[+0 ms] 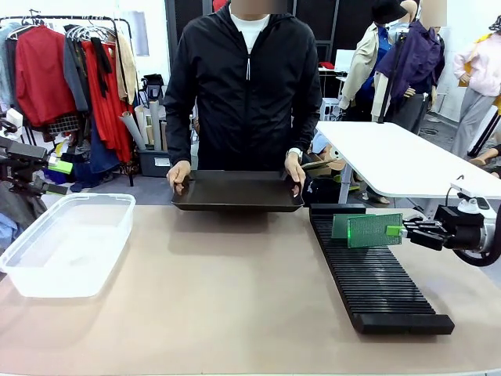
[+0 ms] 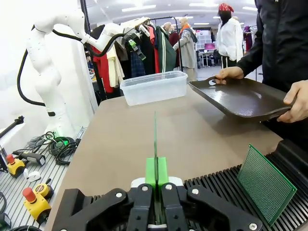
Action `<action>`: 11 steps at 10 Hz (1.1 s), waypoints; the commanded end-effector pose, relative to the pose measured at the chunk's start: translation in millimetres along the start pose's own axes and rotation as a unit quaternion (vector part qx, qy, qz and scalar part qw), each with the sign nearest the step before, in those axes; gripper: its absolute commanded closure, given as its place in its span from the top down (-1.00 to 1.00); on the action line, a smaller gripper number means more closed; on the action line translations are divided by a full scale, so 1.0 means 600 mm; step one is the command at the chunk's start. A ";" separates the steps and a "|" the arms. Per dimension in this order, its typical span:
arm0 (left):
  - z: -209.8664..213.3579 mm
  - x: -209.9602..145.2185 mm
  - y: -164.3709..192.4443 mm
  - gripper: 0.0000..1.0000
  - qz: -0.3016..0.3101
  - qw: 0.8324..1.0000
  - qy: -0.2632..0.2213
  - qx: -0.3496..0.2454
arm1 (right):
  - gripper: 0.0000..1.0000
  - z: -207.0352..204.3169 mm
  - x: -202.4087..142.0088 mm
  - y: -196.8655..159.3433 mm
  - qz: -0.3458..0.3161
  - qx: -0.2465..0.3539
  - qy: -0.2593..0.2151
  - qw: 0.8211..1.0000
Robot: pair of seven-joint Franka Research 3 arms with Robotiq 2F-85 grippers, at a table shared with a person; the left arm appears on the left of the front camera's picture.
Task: Sort PCBs into racks and boxes based on the side picked up.
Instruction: If the short side of the Blank PCB is picked up, insert it into the PCB Rack ; if the long side is picked up, place it in the Organizing box.
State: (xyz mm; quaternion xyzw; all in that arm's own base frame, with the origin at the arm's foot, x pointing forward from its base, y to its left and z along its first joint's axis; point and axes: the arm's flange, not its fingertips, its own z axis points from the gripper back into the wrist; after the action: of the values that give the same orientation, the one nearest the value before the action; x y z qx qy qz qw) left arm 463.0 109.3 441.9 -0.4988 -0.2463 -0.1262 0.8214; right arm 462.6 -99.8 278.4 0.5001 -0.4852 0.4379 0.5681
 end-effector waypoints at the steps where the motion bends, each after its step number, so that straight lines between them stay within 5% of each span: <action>1: 0.001 0.001 -0.004 1.00 0.001 1.000 0.000 0.000 | -1.00 0.002 0.003 -0.004 0.013 0.000 -0.008 1.000; 11: 0.001 0.001 -0.004 1.00 0.001 1.000 0.000 0.000 | -1.00 0.039 -0.048 0.012 0.059 0.009 0.016 0.998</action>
State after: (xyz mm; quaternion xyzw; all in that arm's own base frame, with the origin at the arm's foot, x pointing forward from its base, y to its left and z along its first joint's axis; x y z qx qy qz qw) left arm 463.0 109.3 441.9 -0.4988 -0.2463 -0.1262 0.8214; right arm 449.3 -118.2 253.7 0.4730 -0.4995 0.4696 0.5534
